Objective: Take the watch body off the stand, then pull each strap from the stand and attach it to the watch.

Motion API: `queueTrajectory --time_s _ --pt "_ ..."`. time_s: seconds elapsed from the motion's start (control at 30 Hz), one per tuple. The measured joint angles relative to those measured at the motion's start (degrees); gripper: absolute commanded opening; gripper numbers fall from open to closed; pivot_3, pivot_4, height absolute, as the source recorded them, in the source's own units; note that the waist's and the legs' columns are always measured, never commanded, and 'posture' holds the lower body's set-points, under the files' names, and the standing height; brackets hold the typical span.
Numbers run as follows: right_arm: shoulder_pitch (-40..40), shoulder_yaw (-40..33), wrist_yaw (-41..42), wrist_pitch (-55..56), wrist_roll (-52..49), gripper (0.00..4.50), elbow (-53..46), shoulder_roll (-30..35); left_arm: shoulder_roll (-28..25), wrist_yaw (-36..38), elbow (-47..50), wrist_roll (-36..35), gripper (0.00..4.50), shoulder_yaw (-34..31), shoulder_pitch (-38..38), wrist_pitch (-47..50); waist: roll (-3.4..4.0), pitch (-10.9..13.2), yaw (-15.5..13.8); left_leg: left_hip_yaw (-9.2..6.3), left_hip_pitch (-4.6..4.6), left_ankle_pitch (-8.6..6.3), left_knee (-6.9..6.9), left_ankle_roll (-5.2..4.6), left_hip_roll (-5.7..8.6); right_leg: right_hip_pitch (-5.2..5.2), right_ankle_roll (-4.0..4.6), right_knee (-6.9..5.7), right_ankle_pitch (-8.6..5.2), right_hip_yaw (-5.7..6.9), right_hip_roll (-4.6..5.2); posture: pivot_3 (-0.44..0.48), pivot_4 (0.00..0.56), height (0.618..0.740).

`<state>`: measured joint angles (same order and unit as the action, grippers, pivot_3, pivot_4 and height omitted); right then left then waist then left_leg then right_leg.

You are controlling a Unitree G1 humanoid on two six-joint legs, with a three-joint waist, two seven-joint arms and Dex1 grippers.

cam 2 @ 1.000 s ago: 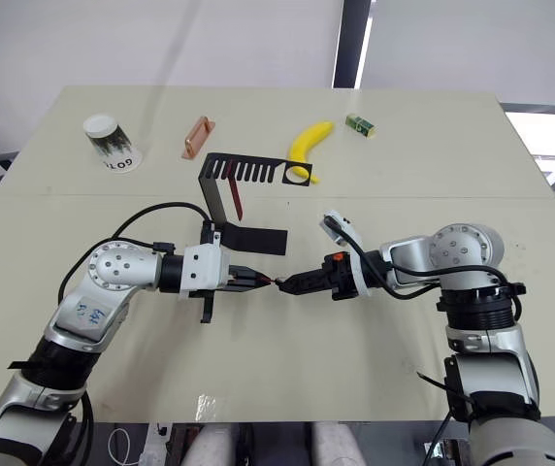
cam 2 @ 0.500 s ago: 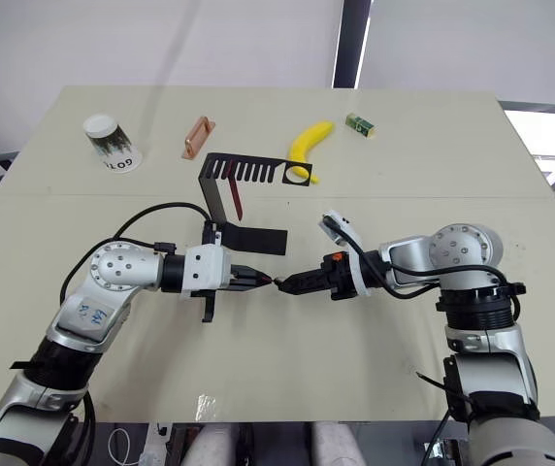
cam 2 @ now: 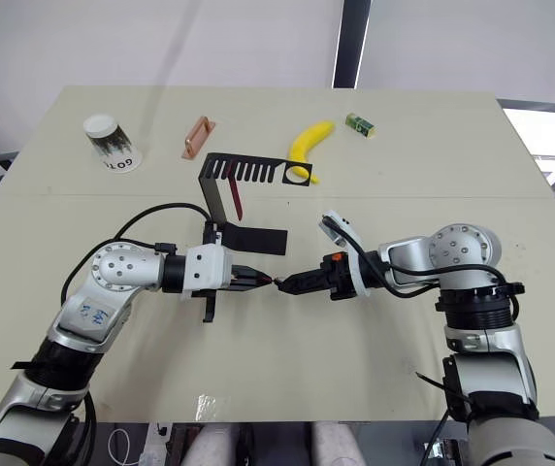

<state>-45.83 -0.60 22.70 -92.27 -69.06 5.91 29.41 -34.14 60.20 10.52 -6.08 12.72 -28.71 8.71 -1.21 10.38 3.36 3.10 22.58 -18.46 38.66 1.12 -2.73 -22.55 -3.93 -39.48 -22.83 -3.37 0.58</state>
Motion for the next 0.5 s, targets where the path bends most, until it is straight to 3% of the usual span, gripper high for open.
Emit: queueTrajectory --time_s 0.5 --pt "-0.2 0.0 -0.9 0.0 -0.5 1.53 0.3 0.2 0.6 -0.3 0.0 1.0 0.00 0.9 0.0 0.0 0.00 0.0 0.0 0.00 0.00 0.00 0.00 0.00 0.00 0.00 0.00 0.00 0.00 0.00 0.00 0.000 0.150 0.740"
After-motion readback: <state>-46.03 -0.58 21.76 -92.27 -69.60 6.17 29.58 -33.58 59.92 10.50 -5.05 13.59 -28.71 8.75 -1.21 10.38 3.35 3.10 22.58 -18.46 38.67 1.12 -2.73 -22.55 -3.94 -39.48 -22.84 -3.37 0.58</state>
